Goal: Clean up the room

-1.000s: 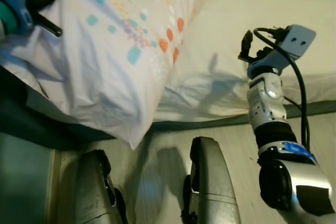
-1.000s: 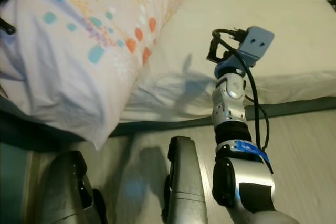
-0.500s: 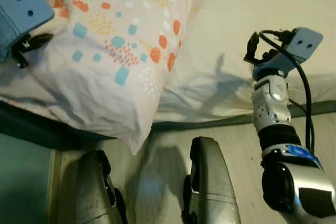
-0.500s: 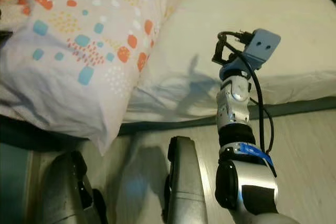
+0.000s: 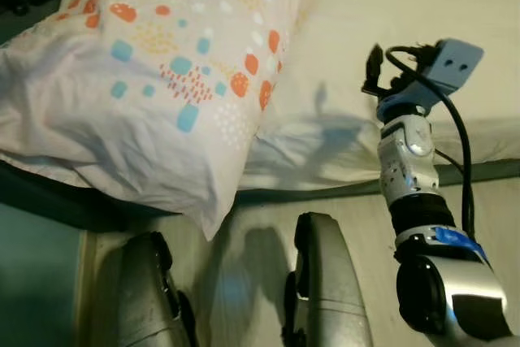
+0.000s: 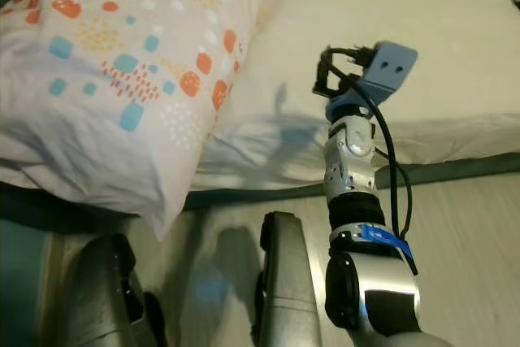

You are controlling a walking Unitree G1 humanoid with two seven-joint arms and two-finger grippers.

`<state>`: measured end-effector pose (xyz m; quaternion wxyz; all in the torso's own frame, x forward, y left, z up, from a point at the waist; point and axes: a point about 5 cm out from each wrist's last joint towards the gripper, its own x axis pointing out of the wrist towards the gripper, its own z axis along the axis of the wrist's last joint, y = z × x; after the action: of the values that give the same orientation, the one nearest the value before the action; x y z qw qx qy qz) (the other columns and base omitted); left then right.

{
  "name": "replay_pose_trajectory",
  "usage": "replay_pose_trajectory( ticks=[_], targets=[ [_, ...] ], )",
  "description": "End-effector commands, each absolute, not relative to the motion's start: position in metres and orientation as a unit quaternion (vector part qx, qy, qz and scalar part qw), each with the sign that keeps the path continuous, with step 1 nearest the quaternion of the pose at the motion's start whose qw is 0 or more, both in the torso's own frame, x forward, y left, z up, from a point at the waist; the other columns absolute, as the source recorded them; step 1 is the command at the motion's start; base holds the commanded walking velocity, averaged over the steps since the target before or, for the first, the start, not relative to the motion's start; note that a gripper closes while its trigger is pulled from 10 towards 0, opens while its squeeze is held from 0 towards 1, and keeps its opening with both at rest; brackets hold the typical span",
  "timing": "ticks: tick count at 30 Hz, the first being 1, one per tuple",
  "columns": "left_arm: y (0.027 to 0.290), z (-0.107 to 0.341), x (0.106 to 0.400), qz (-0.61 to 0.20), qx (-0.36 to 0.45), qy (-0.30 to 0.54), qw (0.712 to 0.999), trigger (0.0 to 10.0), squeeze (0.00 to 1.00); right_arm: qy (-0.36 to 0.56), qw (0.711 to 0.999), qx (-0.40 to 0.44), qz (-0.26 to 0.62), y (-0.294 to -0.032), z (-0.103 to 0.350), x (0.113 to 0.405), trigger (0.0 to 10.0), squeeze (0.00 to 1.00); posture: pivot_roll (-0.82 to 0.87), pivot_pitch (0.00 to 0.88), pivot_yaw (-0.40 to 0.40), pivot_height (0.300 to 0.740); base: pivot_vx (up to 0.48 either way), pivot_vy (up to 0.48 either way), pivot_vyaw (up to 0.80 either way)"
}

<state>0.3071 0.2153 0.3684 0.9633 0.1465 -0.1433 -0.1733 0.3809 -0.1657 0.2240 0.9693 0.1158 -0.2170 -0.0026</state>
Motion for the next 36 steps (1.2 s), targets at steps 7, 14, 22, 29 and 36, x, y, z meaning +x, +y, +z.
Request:
replay_pose_trajectory(
  ticks=[7, 14, 22, 29, 36],
  targets=[
    [0.193, 0.344, 0.322, -0.089, -0.011, -0.223, 0.971, 10.0, 0.0, -0.248, 0.969, 0.012, 0.009, -0.158, 0.226, 0.367, 10.0, 0.0, 0.01, 0.212, -0.026, 0.512, 0.0, 0.0, 0.0],
    [0.169, 0.333, 0.318, -0.113, -0.013, -0.206, 0.972, 10.0, 0.0, -0.265, 0.964, 0.016, 0.017, -0.158, 0.235, 0.36, 10.0, 0.0, 0.0, 0.191, -0.027, 0.552, 0.0, 0.0, 0.0],
    [0.168, 0.327, 0.32, -0.077, 0.01, -0.209, 0.975, 10.0, 0.0, -0.267, 0.963, 0.012, 0.028, -0.151, 0.237, 0.352, 10.0, 0.0, 0.0, 0.182, -0.021, 0.582, 0.0, 0.0, 0.0],
    [0.167, 0.331, 0.322, -0.071, 0.017, -0.213, 0.974, 10.0, 0.0, -0.265, 0.964, 0.012, 0.027, -0.151, 0.238, 0.352, 10.0, 0.0, 0.0, 0.179, -0.019, 0.602, 0.0, 0.0, 0.0],
    [0.165, 0.331, 0.323, -0.066, 0.021, -0.217, 0.974, 10.0, 0.0, -0.26, 0.965, 0.01, 0.026, -0.152, 0.236, 0.351, 10.0, 0.0, 0.0, 0.18, -0.015, 0.627, 0.0, 0.0, 0.0]
  ],
)
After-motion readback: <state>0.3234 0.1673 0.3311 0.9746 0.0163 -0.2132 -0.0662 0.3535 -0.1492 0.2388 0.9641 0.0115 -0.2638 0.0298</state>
